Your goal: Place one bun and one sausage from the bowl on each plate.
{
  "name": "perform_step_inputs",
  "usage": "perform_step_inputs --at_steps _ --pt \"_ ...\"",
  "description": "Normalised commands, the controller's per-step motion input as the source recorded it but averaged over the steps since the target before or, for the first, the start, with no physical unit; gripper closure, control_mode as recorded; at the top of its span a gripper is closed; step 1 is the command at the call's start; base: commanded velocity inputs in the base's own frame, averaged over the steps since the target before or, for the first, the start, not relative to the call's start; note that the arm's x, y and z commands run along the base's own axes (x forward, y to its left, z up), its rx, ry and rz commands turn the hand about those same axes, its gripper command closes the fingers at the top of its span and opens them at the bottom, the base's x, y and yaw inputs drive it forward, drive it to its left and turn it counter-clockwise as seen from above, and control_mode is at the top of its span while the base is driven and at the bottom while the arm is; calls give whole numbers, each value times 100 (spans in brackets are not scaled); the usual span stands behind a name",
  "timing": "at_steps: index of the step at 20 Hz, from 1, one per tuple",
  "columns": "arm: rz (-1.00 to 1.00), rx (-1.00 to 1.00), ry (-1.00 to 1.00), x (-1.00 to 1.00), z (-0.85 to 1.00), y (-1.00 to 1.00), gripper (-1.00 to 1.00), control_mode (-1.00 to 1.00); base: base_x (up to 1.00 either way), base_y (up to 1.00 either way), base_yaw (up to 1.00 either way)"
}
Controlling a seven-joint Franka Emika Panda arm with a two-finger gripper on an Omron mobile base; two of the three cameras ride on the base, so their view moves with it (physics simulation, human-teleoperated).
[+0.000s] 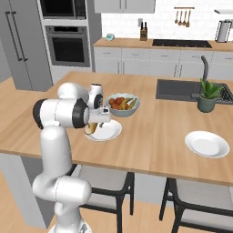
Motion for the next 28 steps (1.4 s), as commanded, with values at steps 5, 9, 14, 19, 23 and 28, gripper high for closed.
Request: perform_step_inputs --at_steps 5,9,14,19,23,28 --pt "0 0 0 0 26 -7 -100 -100 0 0 0" --pt "0 0 2 0 4 -41 -100 -100 0 0 0" --pt "0 -9 3 0 -17 -15 -100 -100 0 0 0" --pt "0 -15 6 0 -19 11 -100 -100 0 0 0" --pt "0 -10 2 0 -16 4 -100 -100 0 0 0" --pt "0 -10 0 0 -41 10 -100 -100 0 0 0"
